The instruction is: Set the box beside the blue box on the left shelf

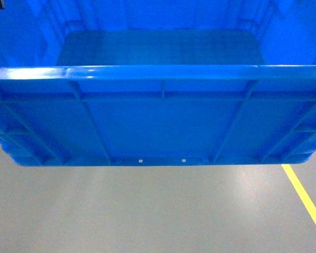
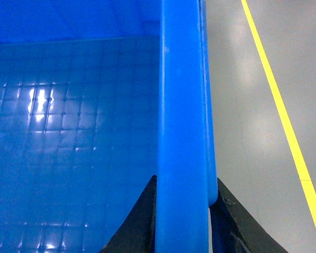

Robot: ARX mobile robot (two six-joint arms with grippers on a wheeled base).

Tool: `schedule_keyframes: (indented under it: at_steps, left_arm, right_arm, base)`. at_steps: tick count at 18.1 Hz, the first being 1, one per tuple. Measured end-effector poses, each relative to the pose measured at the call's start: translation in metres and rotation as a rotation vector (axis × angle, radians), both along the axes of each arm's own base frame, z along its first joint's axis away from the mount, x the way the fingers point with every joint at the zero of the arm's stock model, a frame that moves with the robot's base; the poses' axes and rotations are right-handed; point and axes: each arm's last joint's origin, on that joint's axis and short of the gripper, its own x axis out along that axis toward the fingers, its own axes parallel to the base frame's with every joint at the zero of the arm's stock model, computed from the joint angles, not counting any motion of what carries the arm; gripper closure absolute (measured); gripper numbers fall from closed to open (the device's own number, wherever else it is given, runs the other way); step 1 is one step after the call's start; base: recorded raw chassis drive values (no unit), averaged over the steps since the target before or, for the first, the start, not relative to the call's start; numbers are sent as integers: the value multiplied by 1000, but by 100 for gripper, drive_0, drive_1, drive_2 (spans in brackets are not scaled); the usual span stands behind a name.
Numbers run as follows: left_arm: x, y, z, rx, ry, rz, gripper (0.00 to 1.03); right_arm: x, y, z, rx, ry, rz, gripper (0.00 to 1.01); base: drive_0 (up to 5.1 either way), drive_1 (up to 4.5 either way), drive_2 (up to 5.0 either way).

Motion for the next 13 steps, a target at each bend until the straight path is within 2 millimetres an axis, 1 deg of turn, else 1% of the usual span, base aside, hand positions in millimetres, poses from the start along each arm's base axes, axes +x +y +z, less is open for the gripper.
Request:
schedule_keyframes:
  at_steps: [13]
  left_arm:
    - [0,0,0,1,0,-1,86]
  right_arm:
    - [0,0,0,0,1,-1,80]
  base:
    - [2,431,-428]
